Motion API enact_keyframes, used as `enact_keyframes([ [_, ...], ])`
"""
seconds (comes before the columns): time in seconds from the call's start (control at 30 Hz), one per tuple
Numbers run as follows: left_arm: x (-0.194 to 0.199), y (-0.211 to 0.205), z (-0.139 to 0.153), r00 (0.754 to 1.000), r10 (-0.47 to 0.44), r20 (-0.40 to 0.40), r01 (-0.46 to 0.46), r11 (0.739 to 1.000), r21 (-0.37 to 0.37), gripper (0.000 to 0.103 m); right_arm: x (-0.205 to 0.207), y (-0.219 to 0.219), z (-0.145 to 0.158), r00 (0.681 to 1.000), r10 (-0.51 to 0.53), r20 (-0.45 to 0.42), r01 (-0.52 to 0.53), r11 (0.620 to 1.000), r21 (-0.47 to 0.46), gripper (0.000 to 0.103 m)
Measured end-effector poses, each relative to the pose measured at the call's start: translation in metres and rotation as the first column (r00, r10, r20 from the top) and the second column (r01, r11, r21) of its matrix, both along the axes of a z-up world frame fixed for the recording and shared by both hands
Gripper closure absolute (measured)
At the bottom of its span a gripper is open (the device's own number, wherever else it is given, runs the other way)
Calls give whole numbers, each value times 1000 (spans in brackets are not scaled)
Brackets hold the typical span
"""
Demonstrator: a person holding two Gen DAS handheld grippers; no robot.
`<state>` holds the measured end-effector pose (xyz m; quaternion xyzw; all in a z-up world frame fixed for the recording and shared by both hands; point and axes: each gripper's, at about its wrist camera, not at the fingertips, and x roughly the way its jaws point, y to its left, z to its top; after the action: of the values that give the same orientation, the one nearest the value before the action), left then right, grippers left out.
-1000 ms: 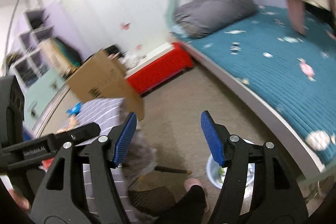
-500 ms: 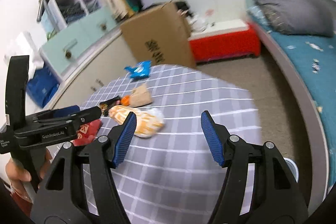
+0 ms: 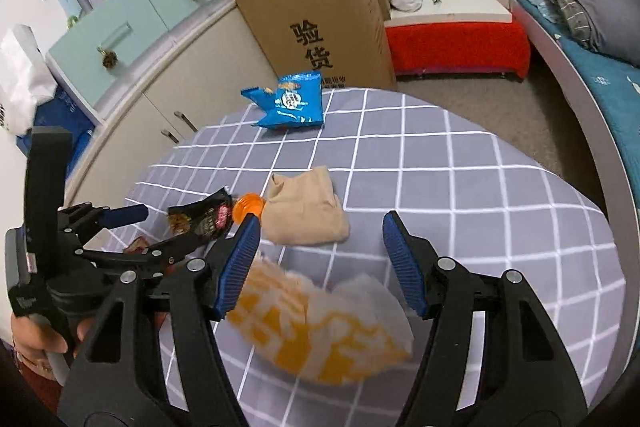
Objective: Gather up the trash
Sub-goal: 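Bring both open tools back to the table, then grasp the black snack wrapper with the left tool while the right tool grasps the beige cloth, then carry both items over the bucket and open both tools to drop them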
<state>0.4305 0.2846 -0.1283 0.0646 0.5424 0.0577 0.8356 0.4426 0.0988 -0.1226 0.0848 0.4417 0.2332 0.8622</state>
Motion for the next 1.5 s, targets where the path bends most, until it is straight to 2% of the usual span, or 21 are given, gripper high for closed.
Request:
enact_keyframes([
  [0.17, 10, -3, -6, 1000, -26, 6, 26, 1000, 2, 23, 17, 17, -14, 999, 13, -37, -14, 1000, -16, 40],
  [0.23, 11, -4, -8, 999, -45, 2, 46, 999, -8, 28, 21, 20, -19, 998, 21, -54, -21, 1000, -16, 40],
  [0.3, 12, -4, -12, 998, -58, -13, 57, 997, -50, 43, 24, 24, -22, 997, 38, -63, -40, 999, -19, 42],
  [0.33, 12, -2, -12, 998, -57, -11, 56, 996, -69, 45, 23, 24, -23, 998, 41, -54, -42, 999, -25, 45],
  [0.4, 13, 0, -11, 998, -61, -14, 59, 993, -104, 52, 23, 25, -23, 997, 48, -57, -50, 998, -23, 65],
  [0.47, 11, 0, -11, 998, -56, -6, 55, 993, -108, 58, 24, 23, -24, 996, 54, -68, -54, 999, -4, 71],
  [0.53, 8, -2, -7, 999, -42, 11, 43, 993, -109, 71, 21, 21, -22, 997, 56, -53, -56, 998, -1, 77],
  [0.57, 7, -1, -5, 999, -34, 10, 35, 992, -120, 83, 17, 18, -18, 998, 55, -34, -55, 998, 4, 81],
  [0.6, 5, -1, 0, 1000, -18, 18, 20, 992, -128, 83, 16, 17, -15, 998, 52, -24, -52, 999, 11, 84],
  [0.87, -23, -14, 55, 988, 23, 156, -1, 990, -141, 84, -25, -28, 45, 990, 8, 138, -21, 996, 92, 85],
  [1.0, -46, -52, 83, 976, -13, 219, 47, 987, -153, 84, -55, -59, 66, 984, -7, 179, -16, 992, 125, 85],
  [1.2, -79, -132, 102, 952, -90, 293, 151, 969, -194, 84, -101, -126, 74, 975, -71, 213, 31, 982, 186, 85],
  [1.33, -97, -198, 97, 937, -169, 304, 246, 940, -236, 84, -137, -191, 65, 959, -167, 228, 119, 970, 212, 85],
  [1.5, -109, -293, 70, 916, -302, 265, 371, 888, -270, 84, -175, -276, 37, 927, -313, 205, 262, 934, 241, 85],
])
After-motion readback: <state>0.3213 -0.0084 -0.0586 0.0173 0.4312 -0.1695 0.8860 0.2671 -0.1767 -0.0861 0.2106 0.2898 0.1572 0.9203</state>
